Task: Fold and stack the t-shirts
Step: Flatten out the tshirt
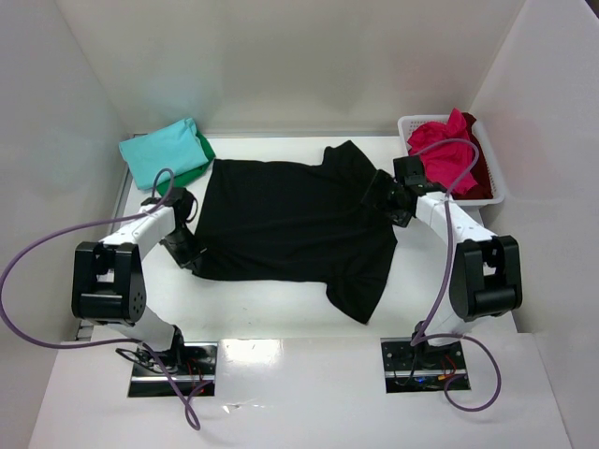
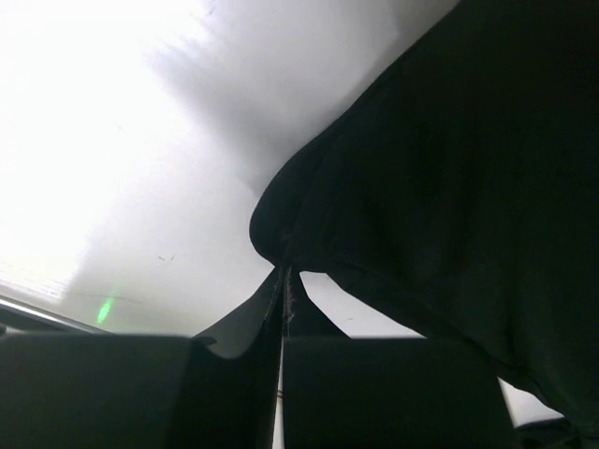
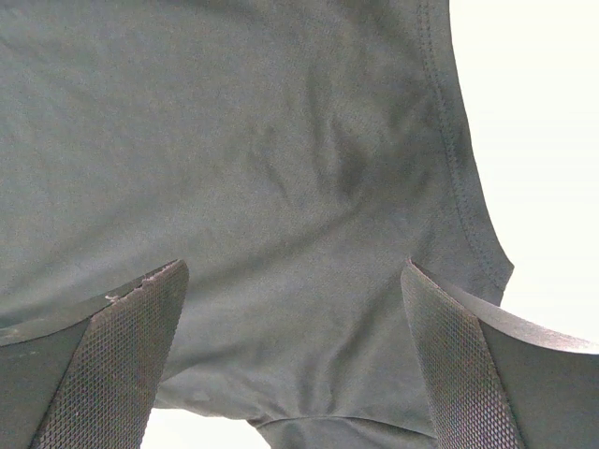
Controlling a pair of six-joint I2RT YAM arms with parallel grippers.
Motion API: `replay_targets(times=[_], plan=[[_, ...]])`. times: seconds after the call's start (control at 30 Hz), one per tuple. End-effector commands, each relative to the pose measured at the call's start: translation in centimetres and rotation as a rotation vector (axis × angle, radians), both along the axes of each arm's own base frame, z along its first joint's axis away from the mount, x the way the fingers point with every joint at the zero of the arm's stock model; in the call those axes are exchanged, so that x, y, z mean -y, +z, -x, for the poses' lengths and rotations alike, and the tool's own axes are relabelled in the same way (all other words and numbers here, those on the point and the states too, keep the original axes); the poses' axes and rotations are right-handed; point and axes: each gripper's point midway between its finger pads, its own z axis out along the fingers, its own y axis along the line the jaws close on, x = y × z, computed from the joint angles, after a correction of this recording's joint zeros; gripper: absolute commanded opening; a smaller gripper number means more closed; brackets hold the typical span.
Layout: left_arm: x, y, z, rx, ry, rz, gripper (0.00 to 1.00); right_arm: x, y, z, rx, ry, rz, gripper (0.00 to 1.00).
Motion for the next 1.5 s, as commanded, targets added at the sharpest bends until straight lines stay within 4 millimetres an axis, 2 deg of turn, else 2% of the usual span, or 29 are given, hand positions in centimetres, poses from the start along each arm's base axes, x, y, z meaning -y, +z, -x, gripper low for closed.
replay_targets(times=[0.0, 0.23, 0.33, 0.5, 0.57, 0.6, 0.63, 0.67, 0.77, 0.8, 0.87, 0.9, 0.93, 0.97, 1.0, 1.03, 1.1, 1.13, 1.2, 1.23, 1.3, 1.33, 1.37, 1.4, 1.43, 1.47], plan=[[0.1, 0.3, 1.9, -0.057, 0.055, 0.006, 0.00, 0.2, 1.6, -0.4, 0.067, 0.015, -0.005, 1.00], [0.0, 1.5, 4.6, -0.086, 0.091, -0.007, 0.00, 0.0, 2.0, -0.3, 0.076, 0.021, -0.014, 1.00], [-0.6, 2.7, 5.6, -0.089, 0.103, -0.042, 0.00, -0.1, 2.1, -0.2, 0.084, 0.026, -0.022, 1.00], [-0.2, 3.0, 5.9, -0.093, 0.103, -0.016, 0.00, -0.1, 1.8, 0.2, 0.076, 0.026, -0.021, 1.00], [0.2, 3.2, 5.8, -0.084, 0.094, 0.006, 0.07, -0.1, 1.8, 0.2, 0.076, 0.026, -0.021, 1.00], [0.3, 3.4, 5.5, -0.074, 0.083, 0.016, 0.14, -0.1, 1.8, 0.2, 0.076, 0.026, -0.021, 1.00], [0.6, 3.8, 5.2, -0.055, 0.083, 0.031, 0.24, -0.1, 1.8, 0.2, 0.076, 0.026, -0.021, 1.00], [0.6, 4.4, 5.0, -0.040, 0.073, 0.031, 0.40, -0.1, 2.3, -0.1, 0.090, 0.035, -0.016, 1.00], [0.7, 7.1, 2.2, 0.072, 0.060, 0.046, 0.64, -0.2, 3.9, -1.2, 0.128, 0.050, -0.007, 1.00], [0.9, 8.9, 0.5, 0.139, 0.042, 0.058, 0.74, -0.2, 4.6, -1.7, 0.146, 0.050, -0.009, 1.00], [0.9, 10.6, -1.7, 0.221, 0.018, 0.057, 0.81, 0.1, 5.0, -2.7, 0.161, 0.058, 0.005, 1.00], [1.2, 11.3, -2.8, 0.258, -0.007, 0.078, 0.84, -0.2, 6.5, -3.7, 0.196, 0.073, -0.001, 1.00], [1.1, 12.4, -5.1, 0.335, -0.054, 0.069, 0.88, -0.3, 6.4, -4.5, 0.201, 0.080, 0.004, 1.00], [1.1, 12.8, -6.2, 0.367, -0.074, 0.064, 0.90, -0.6, 7.6, -5.6, 0.241, 0.108, 0.008, 1.00], [1.2, 13.1, -7.3, 0.398, -0.097, 0.069, 0.91, -0.6, 8.0, -6.5, 0.259, 0.121, 0.018, 1.00], [1.3, 12.9, -9.6, 0.451, -0.160, 0.067, 0.91, -0.6, 8.1, -7.2, 0.266, 0.129, 0.026, 1.00], [1.1, 14.0, -12.5, 0.523, -0.190, 0.059, 0.93, -0.8, 8.4, -9.5, 0.287, 0.161, 0.055, 1.00], [0.9, 13.7, -14.7, 0.560, -0.239, 0.039, 0.93, -0.8, 8.6, -10.3, 0.297, 0.171, 0.064, 1.00], [-0.1, 13.9, -17.1, 0.601, -0.260, -0.028, 0.93, -0.4, 8.5, -12.5, 0.309, 0.166, 0.109, 1.00], [-0.3, 13.9, -19.5, 0.636, -0.287, -0.044, 0.93, -0.4, 8.7, -13.6, 0.339, 0.173, 0.116, 1.00], [-1.4, 13.4, -22.0, 0.670, -0.341, -0.106, 0.93, -0.4, 8.0, -15.7, 0.345, 0.181, 0.138, 1.00], [-2.3, 12.0, -23.5, 0.651, -0.357, -0.133, 0.93, -0.5, 9.0, -17.1, 0.385, 0.188, 0.148, 1.00], [-2.6, 11.5, -24.4, 0.646, -0.350, -0.149, 0.93, -0.4, 8.4, -17.9, 0.380, 0.179, 0.158, 1.00], [-3.4, 10.9, -25.2, 0.641, -0.344, -0.170, 0.93, -0.5, 6.1, -18.9, 0.345, 0.182, 0.159, 1.00], [-3.5, 9.5, -26.4, 0.633, -0.344, -0.168, 0.91, -0.4, 5.6, -19.5, 0.335, 0.184, 0.174, 1.00], [-3.5, 9.2, -27.3, 0.645, -0.352, -0.174, 0.90, -0.5, 6.3, -20.6, 0.357, 0.188, 0.180, 0.99]])
